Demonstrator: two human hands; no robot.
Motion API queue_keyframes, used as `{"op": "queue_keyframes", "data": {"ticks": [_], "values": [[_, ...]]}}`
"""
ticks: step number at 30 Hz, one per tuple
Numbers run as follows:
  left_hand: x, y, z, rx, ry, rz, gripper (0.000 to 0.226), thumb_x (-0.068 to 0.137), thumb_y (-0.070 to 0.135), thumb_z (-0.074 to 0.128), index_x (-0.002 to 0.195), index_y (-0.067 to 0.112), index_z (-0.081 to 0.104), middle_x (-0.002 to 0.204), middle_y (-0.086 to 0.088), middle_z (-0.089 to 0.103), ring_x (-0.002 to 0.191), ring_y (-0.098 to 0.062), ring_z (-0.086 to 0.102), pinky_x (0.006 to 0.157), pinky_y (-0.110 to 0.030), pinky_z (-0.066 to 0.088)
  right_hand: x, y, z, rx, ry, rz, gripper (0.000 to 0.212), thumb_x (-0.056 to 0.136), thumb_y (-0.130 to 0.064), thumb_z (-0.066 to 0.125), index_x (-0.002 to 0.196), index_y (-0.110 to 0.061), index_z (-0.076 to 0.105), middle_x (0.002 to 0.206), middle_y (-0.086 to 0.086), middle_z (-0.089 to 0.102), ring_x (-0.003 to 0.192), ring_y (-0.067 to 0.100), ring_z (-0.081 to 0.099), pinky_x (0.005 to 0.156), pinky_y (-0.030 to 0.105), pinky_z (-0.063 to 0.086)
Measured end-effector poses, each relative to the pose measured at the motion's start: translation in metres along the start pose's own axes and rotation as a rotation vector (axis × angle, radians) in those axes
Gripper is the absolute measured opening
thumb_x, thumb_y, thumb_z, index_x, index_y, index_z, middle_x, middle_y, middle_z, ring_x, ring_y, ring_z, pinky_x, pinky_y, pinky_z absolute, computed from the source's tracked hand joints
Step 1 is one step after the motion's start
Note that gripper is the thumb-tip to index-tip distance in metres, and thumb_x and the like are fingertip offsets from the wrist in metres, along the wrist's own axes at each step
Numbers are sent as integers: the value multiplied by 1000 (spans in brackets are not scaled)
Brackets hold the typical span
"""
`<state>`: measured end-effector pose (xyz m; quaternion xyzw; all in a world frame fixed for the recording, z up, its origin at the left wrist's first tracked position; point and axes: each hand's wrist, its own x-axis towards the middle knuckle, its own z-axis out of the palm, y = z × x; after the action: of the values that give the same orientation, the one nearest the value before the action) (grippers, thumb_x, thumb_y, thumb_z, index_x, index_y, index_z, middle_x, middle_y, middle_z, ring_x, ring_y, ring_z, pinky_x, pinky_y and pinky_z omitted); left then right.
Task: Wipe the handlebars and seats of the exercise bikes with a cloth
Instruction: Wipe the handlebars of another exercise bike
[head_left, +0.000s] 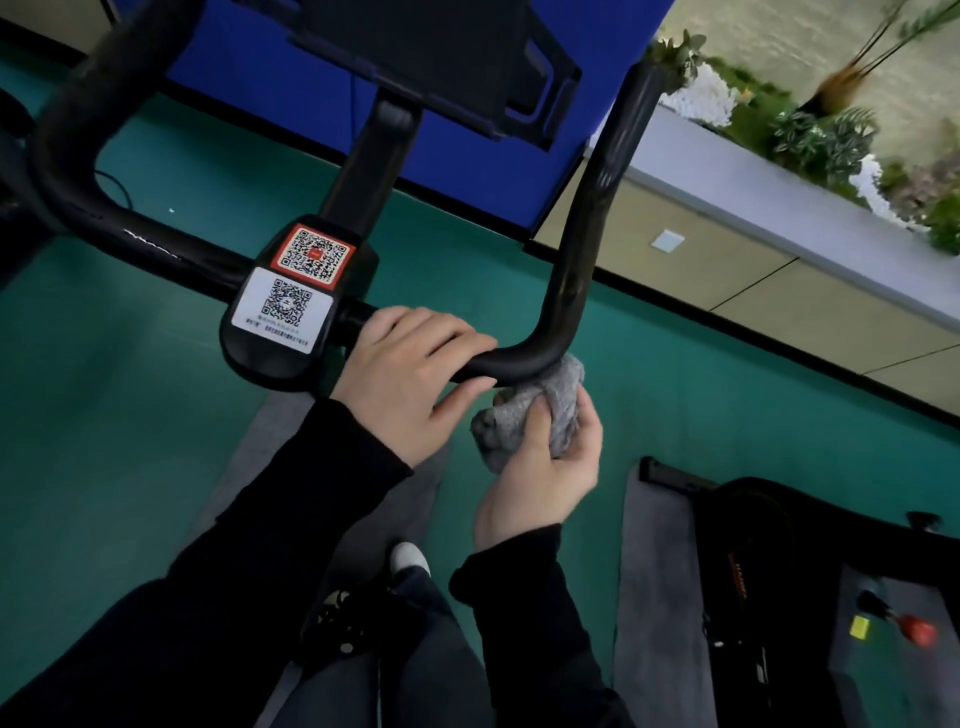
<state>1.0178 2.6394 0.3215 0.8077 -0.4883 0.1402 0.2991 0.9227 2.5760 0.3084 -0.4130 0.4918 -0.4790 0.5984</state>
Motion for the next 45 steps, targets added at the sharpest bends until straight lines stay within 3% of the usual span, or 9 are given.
{"op": "queue_keyframes", "data": {"ticks": [4, 10, 17, 22, 27, 29, 33, 38, 45], "values": [[0, 0, -1, -3, -5, 1, 25, 87, 31, 60, 105, 16, 68, 99, 1, 66, 90, -23, 62, 87, -33, 34, 10, 0, 2, 96, -178, 243, 34, 92, 6, 53, 125, -5, 55, 123, 19, 62, 118, 32, 58, 107, 52, 40], [0, 0, -4, -10, -24, 0, 28, 90, 33, 53, 108, 17, 67, 101, 2, 66, 93, -22, 61, 89, -33, 33, -4, -8, -9, 237, -484, 432, 45, 91, 9, 49, 135, -1, 47, 129, 25, 57, 123, 40, 53, 108, 50, 39], [0, -1, -2, -12, -22, 4, 26, 89, 31, 57, 108, 16, 67, 102, 2, 65, 94, -22, 60, 89, -32, 32, 20, -15, -2, 224, -298, 337, 49, 87, 19, 50, 133, 3, 45, 128, 30, 55, 122, 43, 52, 107, 58, 37], [-1, -1, -1, 8, -9, 4, 26, 89, 31, 56, 108, 17, 66, 102, 2, 65, 94, -21, 59, 89, -32, 32, 3, -7, -1, 142, -346, 323, 42, 84, 19, 55, 124, 7, 49, 118, 33, 58, 105, 38, 58, 103, 60, 40], [-1, -1, 0, 26, -22, 1, 28, 91, 33, 52, 110, 18, 66, 103, 3, 64, 96, -20, 58, 89, -32, 31, 5, -12, -6, 102, -472, 361, 38, 85, 18, 54, 122, 9, 51, 114, 30, 61, 102, 36, 59, 100, 53, 44], [-1, -1, 0, 28, -21, 3, 28, 92, 33, 51, 110, 18, 66, 103, 3, 64, 96, -20, 58, 89, -32, 31, 9, -16, -6, 114, -481, 386, 40, 85, 19, 52, 124, 9, 51, 115, 29, 61, 105, 37, 59, 101, 52, 43], [-1, 0, 0, 23, -20, -2, 28, 92, 33, 51, 109, 18, 66, 103, 3, 65, 95, -21, 59, 88, -32, 31, 30, -23, -4, 199, -316, 417, 51, 84, 20, 51, 132, 4, 44, 131, 30, 53, 123, 43, 51, 108, 57, 36], [-2, 1, 0, 24, -10, -10, 28, 91, 35, 52, 109, 18, 65, 102, 3, 64, 95, -22, 59, 89, -33, 31, 13, -14, -12, 83, -291, 277, 40, 86, 11, 59, 123, 2, 51, 119, 26, 62, 113, 40, 59, 102, 56, 43], [4, 20, 8, 41, 124, -99, 31, 87, 43, 60, 92, 14, 70, 88, -1, 66, 85, -24, 62, 97, -38, 34, 29, -23, -6, -99, -153, -166, 31, 86, 6, 63, 103, -19, 65, 113, 14, 67, 110, 27, 64, 97, 50, 50]]}}
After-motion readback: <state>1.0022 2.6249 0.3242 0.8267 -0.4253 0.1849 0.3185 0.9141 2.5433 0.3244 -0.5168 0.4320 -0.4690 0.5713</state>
